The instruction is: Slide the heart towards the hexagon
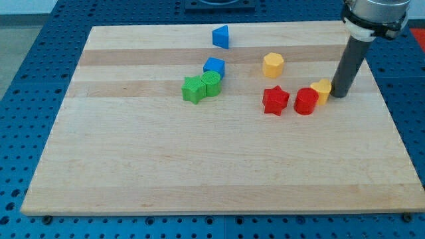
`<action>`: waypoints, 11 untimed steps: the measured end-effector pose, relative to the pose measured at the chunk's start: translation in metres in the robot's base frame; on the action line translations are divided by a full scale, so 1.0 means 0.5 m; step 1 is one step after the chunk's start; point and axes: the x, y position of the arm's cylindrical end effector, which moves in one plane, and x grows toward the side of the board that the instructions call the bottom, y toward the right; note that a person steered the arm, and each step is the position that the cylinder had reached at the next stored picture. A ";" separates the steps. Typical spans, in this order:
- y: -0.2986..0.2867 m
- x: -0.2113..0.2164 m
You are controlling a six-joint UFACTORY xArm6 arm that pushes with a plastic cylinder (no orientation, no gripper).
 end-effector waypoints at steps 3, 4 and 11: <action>0.000 0.059; -0.003 0.050; -0.238 -0.298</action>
